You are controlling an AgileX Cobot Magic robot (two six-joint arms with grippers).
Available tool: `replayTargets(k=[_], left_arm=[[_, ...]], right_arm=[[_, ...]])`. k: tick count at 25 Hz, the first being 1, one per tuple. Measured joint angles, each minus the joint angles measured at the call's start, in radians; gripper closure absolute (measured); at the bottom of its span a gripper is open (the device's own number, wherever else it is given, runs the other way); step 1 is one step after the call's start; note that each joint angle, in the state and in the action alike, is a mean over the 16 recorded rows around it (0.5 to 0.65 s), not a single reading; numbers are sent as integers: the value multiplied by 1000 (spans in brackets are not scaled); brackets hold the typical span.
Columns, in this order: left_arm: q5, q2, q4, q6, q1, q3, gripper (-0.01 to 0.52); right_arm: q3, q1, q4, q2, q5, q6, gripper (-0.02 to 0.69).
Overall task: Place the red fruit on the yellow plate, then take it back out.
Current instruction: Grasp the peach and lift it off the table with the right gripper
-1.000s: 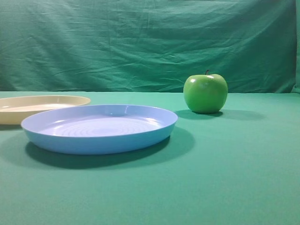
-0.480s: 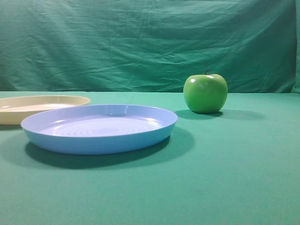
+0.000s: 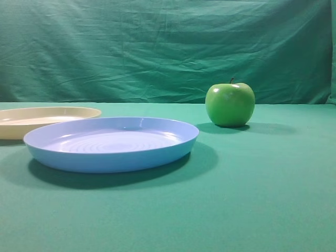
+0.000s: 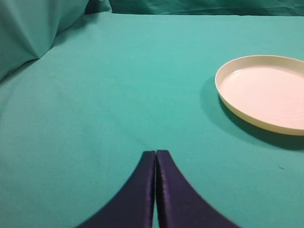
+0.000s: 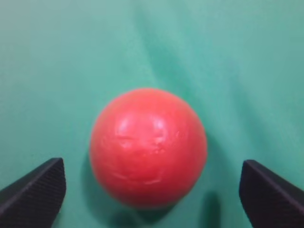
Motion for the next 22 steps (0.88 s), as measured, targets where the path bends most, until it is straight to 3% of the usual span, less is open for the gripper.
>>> replayTargets(k=[7, 16, 22], left_arm=[[0, 0, 0, 0, 0, 0, 514], [0, 0, 0, 0, 0, 0, 514], [0, 0, 0, 0, 0, 0, 514]], right_arm=[[-71, 0, 16, 127, -3, 3, 171], [-265, 15, 25, 155, 150, -3, 402], [-498, 93, 36, 152, 282, -12, 448]])
